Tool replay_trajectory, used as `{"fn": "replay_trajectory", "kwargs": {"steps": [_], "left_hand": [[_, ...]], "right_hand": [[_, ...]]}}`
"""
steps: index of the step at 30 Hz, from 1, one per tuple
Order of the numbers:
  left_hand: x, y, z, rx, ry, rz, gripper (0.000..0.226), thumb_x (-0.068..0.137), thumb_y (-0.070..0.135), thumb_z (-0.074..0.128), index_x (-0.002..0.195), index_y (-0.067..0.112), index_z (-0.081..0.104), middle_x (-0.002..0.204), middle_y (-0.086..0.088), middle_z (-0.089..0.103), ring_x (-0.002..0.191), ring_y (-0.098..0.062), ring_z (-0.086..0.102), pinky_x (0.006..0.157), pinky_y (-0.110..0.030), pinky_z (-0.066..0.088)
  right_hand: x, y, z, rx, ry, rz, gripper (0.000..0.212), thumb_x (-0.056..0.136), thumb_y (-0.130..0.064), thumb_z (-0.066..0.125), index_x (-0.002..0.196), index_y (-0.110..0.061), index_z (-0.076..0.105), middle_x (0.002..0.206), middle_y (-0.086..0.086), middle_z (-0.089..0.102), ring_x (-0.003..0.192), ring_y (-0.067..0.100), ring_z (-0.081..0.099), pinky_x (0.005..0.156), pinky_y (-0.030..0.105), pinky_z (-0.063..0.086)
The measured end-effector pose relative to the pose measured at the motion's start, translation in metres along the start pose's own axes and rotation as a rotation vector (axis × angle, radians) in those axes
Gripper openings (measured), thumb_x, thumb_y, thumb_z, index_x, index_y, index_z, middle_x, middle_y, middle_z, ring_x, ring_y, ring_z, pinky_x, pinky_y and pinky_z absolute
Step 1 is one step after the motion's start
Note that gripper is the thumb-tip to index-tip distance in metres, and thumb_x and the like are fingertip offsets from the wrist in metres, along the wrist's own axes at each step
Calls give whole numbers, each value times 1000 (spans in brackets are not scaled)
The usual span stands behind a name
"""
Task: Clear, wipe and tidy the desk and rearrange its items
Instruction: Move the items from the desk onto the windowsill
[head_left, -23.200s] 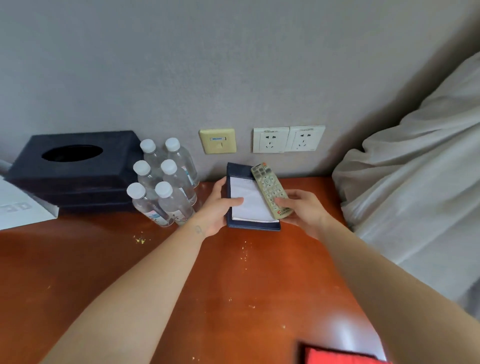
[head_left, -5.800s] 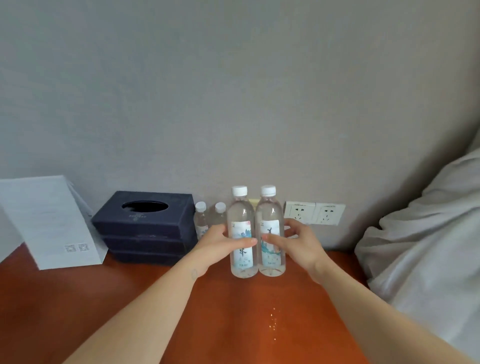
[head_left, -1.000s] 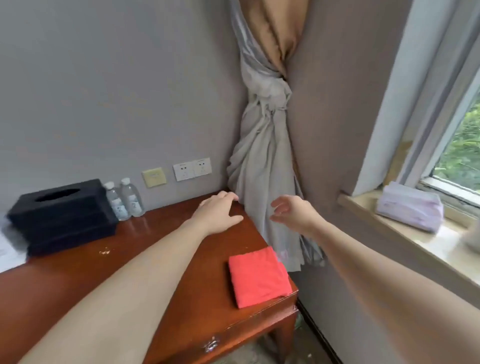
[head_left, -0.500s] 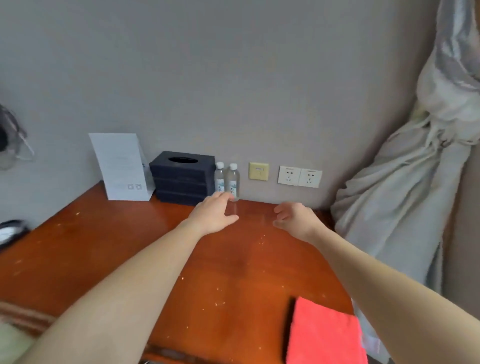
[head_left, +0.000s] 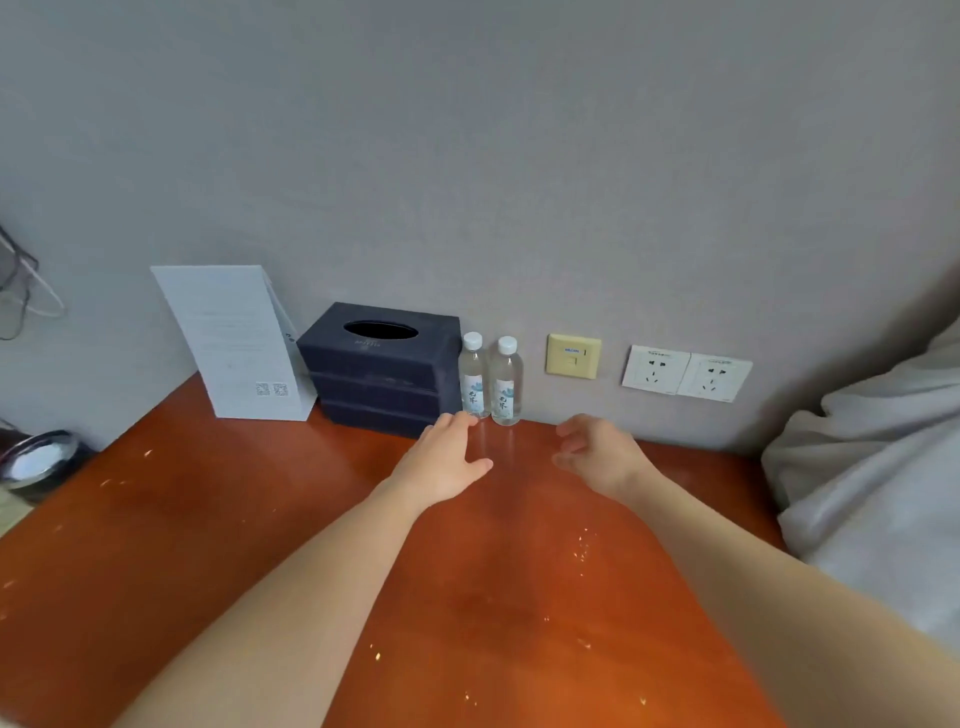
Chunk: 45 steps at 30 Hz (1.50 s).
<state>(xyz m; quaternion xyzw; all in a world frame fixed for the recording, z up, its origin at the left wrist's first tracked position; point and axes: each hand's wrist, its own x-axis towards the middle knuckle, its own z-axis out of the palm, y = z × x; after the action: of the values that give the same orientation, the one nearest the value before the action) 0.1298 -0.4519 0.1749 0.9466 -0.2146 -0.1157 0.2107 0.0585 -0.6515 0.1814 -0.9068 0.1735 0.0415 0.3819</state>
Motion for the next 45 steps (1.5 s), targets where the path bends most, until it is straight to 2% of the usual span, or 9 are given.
{"fn": "replay_trajectory", "kwargs": {"steps": [9,14,19,23,25,28,34,41,45], "left_hand": [[133,-34,42,-121,-134,-139,67,95,33,63,150,16,29,149,-7,38,133,-25,47,103,-38,47],[186,-56,60,-277,-177,-313,70,95,26,62,149,6,22,151,-11,34,134,-27,43,101,-34,41],[212,-66,88,-626,-130,-357,84,92,14,64,154,22,8,157,2,24,140,-19,33,112,-36,34],[221,-66,101,-676,-45,-369,101,86,11,71,156,30,0,156,2,14,142,-20,32,116,-45,33],[227,-66,102,-685,-46,-367,99,84,10,72,154,33,4,151,0,21,137,-22,39,113,-47,37],[235,-68,102,-617,-22,-335,77,86,18,73,143,30,23,142,-2,36,128,-23,47,107,-46,44],[252,-69,95,-527,-63,-195,62,80,17,81,126,22,39,131,1,62,122,-19,58,100,-40,50],[233,-56,88,-485,-104,-139,65,69,31,88,122,30,50,115,9,69,105,-11,66,91,-43,57],[210,-34,68,-544,-112,-111,53,76,33,84,120,25,57,110,8,67,97,-4,63,79,-26,55]], "right_hand": [[121,22,35,16,-31,144,48,84,-20,70,129,-16,54,110,-1,62,105,22,61,92,36,50],[171,28,56,41,-59,177,57,87,-20,69,138,-14,43,126,5,61,112,24,60,92,33,49],[209,30,74,179,-10,191,72,82,-26,77,141,-14,38,136,6,53,117,24,58,97,37,47],[229,29,91,284,24,191,69,78,-25,80,134,-16,42,131,1,58,118,23,57,93,32,46],[235,32,95,303,91,198,60,77,-27,81,125,-17,45,121,2,63,111,24,61,91,37,50],[236,41,88,295,121,191,58,76,-28,82,122,-20,47,110,-3,63,101,21,63,90,42,51],[226,60,69,301,127,160,55,77,-28,82,123,-26,52,103,-15,60,81,5,59,82,28,47],[205,71,53,337,117,203,54,75,-31,83,122,-26,57,114,-10,65,98,14,64,90,38,53],[176,65,33,384,142,192,50,75,-30,83,118,-25,59,111,-9,64,96,13,64,78,30,53]]}}
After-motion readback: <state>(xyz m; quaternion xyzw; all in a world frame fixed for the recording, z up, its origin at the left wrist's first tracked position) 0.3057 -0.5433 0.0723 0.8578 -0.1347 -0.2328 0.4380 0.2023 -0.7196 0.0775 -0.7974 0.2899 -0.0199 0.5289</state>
